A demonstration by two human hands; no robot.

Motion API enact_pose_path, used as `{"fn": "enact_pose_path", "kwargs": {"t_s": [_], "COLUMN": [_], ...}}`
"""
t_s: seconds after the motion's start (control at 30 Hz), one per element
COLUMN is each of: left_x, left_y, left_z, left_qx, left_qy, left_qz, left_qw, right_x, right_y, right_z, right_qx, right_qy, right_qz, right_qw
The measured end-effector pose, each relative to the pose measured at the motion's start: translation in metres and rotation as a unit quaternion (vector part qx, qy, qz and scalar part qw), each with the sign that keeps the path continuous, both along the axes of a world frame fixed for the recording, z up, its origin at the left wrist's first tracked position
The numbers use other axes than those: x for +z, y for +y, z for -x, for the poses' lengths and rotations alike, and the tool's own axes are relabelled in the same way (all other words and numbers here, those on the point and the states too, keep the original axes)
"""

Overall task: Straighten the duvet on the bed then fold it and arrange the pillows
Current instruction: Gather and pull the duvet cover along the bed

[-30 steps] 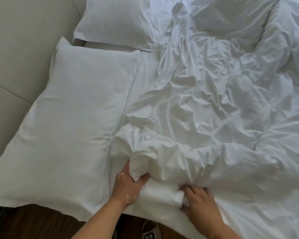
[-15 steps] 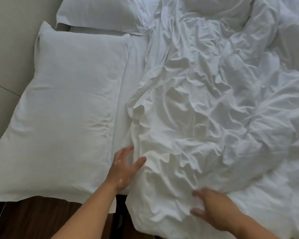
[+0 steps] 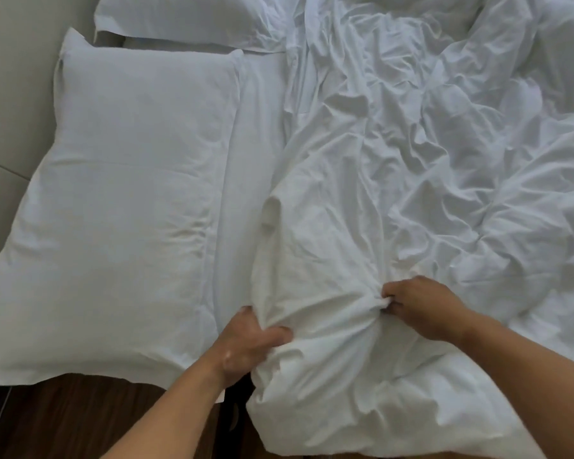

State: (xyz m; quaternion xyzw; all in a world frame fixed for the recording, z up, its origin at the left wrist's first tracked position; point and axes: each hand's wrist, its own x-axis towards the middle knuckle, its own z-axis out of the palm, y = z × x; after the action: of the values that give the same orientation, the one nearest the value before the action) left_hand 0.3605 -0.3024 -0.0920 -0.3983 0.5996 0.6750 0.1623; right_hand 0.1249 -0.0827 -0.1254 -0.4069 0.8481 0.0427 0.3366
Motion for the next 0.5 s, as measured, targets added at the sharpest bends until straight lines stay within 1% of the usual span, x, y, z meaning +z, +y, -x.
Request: {"fn": "enact_pose_path", "kwargs": {"t_s": [0.03, 0.07, 0.13, 0.2, 0.27, 0.3, 0.37, 0.4, 0.43, 0.47, 0.5], "left_x": [0.006, 0.009, 0.006, -0.004, -0.014, -0.017, -0.025, -0.029, -0.033, -0.037, -0.041], "left_y": [-0.005, -0.01, -0.021, -0.03, -0.035, -0.038, -0.04, -0.037, -0.032, -0.026, -0.018], "left_z": [-0.006, -0.011, -0.021, -0.035, -0.048, -0.052, -0.058, -0.059, -0.059, -0.059, -0.059], "left_qx": [0.017, 0.026, 0.01, -0.045, -0.065, -0.067, -0.1, -0.123, -0.137, -0.139, -0.132], "left_qy": [0.005, -0.007, -0.077, -0.164, -0.216, -0.231, -0.257, -0.272, -0.278, -0.27, -0.248], "left_qz": [-0.002, 0.01, 0.082, 0.153, 0.164, 0.16, 0.172, 0.191, 0.222, 0.267, 0.314], "left_qw": [1.0, 1.0, 0.994, 0.974, 0.96, 0.957, 0.946, 0.935, 0.924, 0.915, 0.907], "right_x": [0.009, 0.015, 0.02, 0.015, 0.005, 0.001, -0.002, -0.002, 0.002, 0.009, 0.016], "right_y": [0.005, 0.01, 0.014, 0.015, 0.012, 0.008, -0.005, -0.014, -0.025, -0.037, -0.049], "right_z": [0.007, 0.012, 0.019, 0.019, 0.011, 0.004, -0.011, -0.019, -0.028, -0.039, -0.05], "right_qx": [-0.024, -0.04, -0.075, -0.127, -0.163, -0.156, -0.135, -0.125, -0.114, -0.1, -0.083], "right_qy": [0.009, 0.03, 0.085, 0.118, 0.127, 0.126, 0.122, 0.112, 0.082, 0.034, -0.021], "right_qz": [0.017, 0.035, 0.067, 0.087, 0.064, 0.037, 0.01, 0.028, 0.059, 0.086, 0.088], "right_qw": [1.0, 0.998, 0.991, 0.981, 0.976, 0.979, 0.983, 0.985, 0.988, 0.991, 0.992]}}
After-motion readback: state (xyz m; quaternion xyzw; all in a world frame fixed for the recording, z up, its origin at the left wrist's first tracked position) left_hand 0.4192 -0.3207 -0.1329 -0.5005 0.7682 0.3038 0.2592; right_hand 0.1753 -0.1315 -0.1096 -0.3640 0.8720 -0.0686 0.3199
